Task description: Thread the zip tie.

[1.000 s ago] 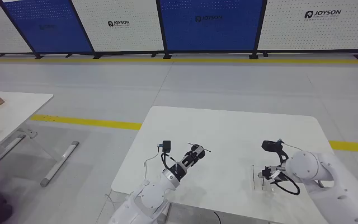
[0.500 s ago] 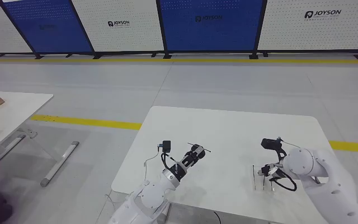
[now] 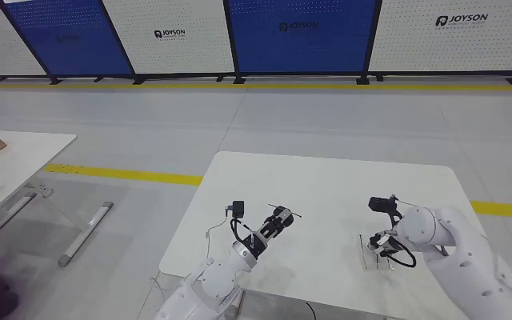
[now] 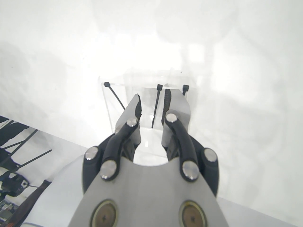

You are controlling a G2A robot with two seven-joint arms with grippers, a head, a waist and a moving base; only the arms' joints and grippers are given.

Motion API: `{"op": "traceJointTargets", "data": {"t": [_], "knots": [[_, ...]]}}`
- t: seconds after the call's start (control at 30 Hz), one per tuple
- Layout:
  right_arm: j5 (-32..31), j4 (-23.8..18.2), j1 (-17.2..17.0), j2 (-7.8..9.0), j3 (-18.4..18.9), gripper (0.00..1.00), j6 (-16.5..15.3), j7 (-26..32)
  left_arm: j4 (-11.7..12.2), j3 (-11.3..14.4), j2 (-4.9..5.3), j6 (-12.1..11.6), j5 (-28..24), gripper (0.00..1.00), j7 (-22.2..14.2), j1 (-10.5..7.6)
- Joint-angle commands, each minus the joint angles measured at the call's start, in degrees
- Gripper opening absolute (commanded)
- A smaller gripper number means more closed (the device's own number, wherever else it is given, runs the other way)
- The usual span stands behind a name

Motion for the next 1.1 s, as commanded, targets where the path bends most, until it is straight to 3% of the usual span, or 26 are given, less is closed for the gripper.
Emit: {"op": "traceJointTargets", "data": {"t": [0.0,0.13,0.4,0.6,0.73,0.87,0.97,1.07], "knots": [[0.08,0.51,0.25,-0.12,-0.14,0.20,0.00,0.00,0.00,0.00,0.00,0.00,0.00,0.00,0.00,0.00],[0.16,1.04,0.51,-0.29,-0.40,0.00,0.00,0.00,0.00,0.00,0.00,0.00,0.00,0.00,0.00,0.00],[0.98,-0.59,-0.85,0.49,0.90,0.00,0.00,0.00,0.00,0.00,0.00,0.00,0.00,0.00,0.00,0.00],[2.77,-5.35,-3.64,2.31,3.81,0.00,0.00,0.00,0.00,0.00,0.00,0.00,0.00,0.00,0.00,0.00],[2.44,-10.22,-7.23,3.97,8.62,0.00,0.00,0.00,0.00,0.00,0.00,0.00,0.00,0.00,0.00,0.00],[0.10,-17.02,-12.76,5.06,17.16,0.00,0.00,0.00,0.00,0.00,0.00,0.00,0.00,0.00,0.00,0.00],[-0.96,-21.92,-17.16,4.84,23.04,0.00,0.00,-0.84,0.00,0.00,0.00,0.00,0.00,0.00,0.00,0.00],[-0.82,-27.45,-22.37,4.08,27.45,0.00,0.00,-5.38,0.00,0.00,0.00,0.00,0.00,0.00,0.00,0.00]]}}
